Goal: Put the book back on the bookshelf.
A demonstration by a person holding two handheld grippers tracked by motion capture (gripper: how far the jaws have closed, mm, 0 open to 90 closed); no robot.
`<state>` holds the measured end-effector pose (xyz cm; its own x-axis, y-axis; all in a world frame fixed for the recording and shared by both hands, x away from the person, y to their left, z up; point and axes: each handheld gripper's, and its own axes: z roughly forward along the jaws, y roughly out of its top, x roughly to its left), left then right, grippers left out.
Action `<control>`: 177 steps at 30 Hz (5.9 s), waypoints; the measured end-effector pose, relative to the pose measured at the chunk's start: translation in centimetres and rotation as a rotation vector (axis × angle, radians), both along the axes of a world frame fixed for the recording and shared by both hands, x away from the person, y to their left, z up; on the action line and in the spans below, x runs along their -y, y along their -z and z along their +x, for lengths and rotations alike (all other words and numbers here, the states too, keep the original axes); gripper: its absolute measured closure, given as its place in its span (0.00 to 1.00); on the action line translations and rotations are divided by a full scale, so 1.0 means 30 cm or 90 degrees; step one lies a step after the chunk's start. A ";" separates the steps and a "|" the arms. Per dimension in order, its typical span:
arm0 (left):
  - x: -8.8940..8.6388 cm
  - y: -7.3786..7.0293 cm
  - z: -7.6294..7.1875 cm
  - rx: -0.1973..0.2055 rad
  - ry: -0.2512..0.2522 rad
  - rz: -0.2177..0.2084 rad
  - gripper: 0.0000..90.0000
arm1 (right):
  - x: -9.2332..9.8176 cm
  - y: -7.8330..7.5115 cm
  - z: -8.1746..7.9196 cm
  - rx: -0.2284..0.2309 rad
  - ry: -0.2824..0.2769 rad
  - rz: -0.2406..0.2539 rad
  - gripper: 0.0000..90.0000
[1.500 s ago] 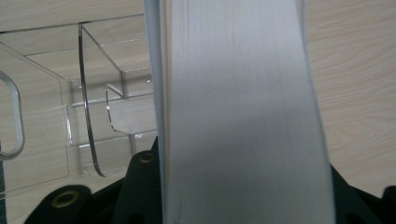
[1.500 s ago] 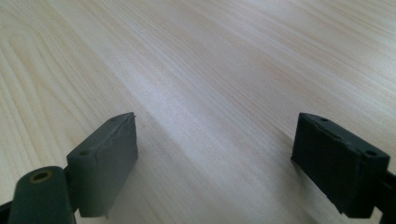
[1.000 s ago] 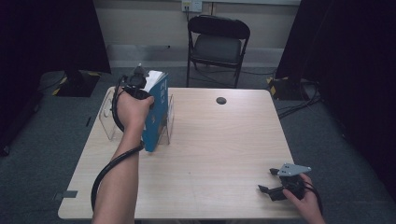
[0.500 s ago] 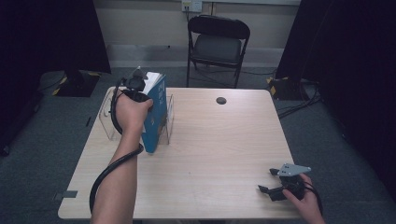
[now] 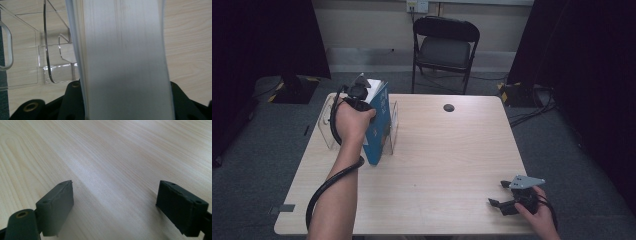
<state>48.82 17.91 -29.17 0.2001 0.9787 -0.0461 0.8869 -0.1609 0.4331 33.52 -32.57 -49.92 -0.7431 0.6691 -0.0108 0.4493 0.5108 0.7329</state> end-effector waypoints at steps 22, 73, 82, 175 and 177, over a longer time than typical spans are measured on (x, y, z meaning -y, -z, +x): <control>0.011 0.016 0.026 -0.022 -0.008 -0.001 0.69 | -0.001 0.001 -0.003 -0.001 -0.004 0.005 0.15; -0.075 0.018 -0.144 0.058 0.020 -0.101 0.51 | -0.003 0.000 -0.009 -0.001 0.000 0.002 0.15; -0.108 0.034 -0.190 0.073 0.025 -0.135 0.49 | -0.003 0.000 -0.009 -0.001 0.000 0.002 0.15; -0.272 0.348 -0.339 0.060 0.069 -0.183 0.39 | -0.002 0.000 -0.009 -0.001 -0.002 0.001 0.15; -0.275 0.356 -0.340 0.062 0.068 -0.183 0.39 | -0.002 0.000 -0.009 -0.001 -0.002 0.001 0.15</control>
<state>38.62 26.16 -39.86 0.3175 0.9019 -0.2928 0.8237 -0.1094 0.5563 33.24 -32.50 -49.92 -0.7450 0.6670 -0.0080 0.4494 0.5108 0.7329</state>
